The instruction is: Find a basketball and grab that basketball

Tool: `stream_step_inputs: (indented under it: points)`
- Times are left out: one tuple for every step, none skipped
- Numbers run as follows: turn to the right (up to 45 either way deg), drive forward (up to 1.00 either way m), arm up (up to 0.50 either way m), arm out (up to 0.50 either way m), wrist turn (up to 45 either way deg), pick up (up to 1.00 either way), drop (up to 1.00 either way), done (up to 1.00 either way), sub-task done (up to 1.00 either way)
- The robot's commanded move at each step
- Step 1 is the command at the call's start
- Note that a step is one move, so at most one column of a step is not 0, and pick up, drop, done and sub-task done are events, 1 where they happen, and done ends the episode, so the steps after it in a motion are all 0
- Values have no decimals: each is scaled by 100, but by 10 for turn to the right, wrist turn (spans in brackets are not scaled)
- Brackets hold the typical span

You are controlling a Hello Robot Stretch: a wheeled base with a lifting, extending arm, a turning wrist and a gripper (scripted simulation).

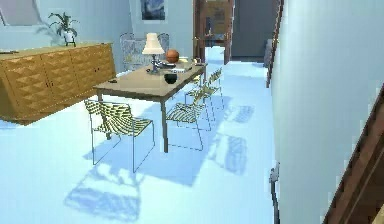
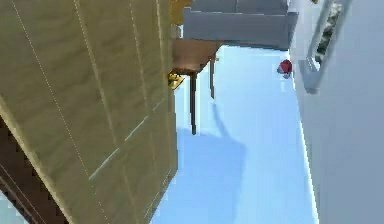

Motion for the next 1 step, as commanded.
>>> stream_step_inputs:
  points:
    - [0, 35, 0, 0, 0, 0, 0, 0, 0]
